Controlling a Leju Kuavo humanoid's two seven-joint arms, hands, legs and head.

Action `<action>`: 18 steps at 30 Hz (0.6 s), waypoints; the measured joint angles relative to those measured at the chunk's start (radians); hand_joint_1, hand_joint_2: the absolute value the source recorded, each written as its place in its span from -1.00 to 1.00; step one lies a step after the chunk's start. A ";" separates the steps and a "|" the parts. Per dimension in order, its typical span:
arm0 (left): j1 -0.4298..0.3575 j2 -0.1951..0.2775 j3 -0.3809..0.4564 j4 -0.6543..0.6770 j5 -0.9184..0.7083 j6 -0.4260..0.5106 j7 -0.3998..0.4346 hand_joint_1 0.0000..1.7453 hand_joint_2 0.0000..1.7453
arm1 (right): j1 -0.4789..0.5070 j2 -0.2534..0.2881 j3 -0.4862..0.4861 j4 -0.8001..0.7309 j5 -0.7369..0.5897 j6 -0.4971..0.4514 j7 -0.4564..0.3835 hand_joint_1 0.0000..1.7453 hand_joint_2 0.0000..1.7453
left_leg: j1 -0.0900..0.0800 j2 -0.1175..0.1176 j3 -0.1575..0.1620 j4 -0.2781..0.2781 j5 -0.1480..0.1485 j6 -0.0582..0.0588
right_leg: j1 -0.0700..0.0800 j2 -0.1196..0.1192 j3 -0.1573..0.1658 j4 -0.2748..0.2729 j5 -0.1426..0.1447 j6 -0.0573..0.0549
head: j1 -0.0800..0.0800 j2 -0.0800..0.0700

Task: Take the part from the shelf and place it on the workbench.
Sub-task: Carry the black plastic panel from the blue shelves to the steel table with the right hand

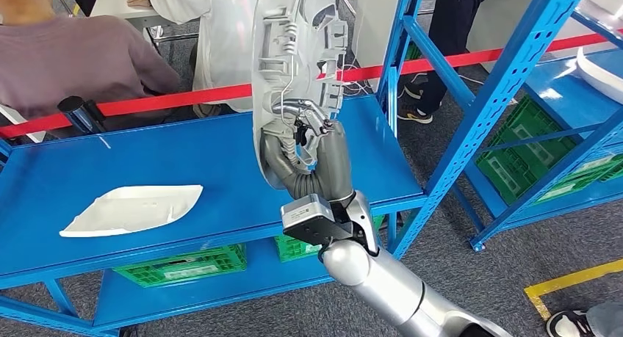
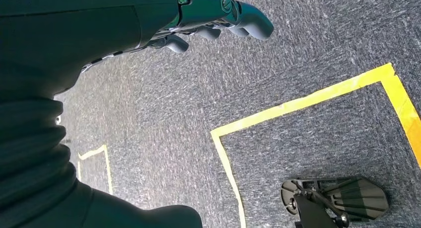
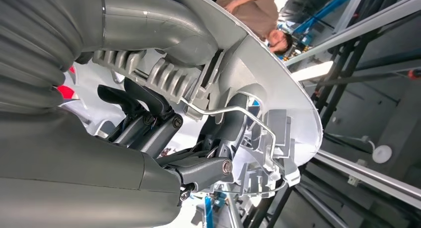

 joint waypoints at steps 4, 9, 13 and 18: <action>0.005 -0.003 0.012 0.000 0.011 0.002 -0.008 -1.00 1.00 | 0.005 0.000 0.010 -0.013 0.033 0.003 0.018 1.00 1.00 | 0.010 0.003 0.008 -0.015 0.012 0.012 | -0.002 0.000 -0.016 0.047 -0.036 0.016 | 0.004 0.000; 0.016 -0.004 0.023 0.001 0.015 0.004 -0.006 -1.00 1.00 | 0.024 0.001 0.030 -0.016 0.062 0.001 0.028 1.00 1.00 | 0.018 0.008 0.003 -0.009 0.013 0.011 | -0.024 -0.001 -0.117 0.283 -0.135 0.040 | 0.009 0.000; 0.021 -0.003 0.024 0.002 0.015 0.005 -0.003 -1.00 1.00 | 0.029 0.006 0.037 -0.017 0.066 0.000 0.032 1.00 1.00 | 0.033 0.002 -0.014 0.016 0.008 -0.016 | -0.036 0.001 -0.005 0.080 -0.039 0.052 | 0.012 0.000; 0.029 -0.001 0.025 0.002 0.016 0.005 -0.005 -1.00 1.00 | 0.029 0.018 0.044 -0.028 0.081 0.006 0.042 1.00 1.00 | 0.034 -0.003 -0.028 0.026 0.008 -0.058 | -0.033 0.009 -0.010 0.049 -0.025 0.006 | 0.014 0.000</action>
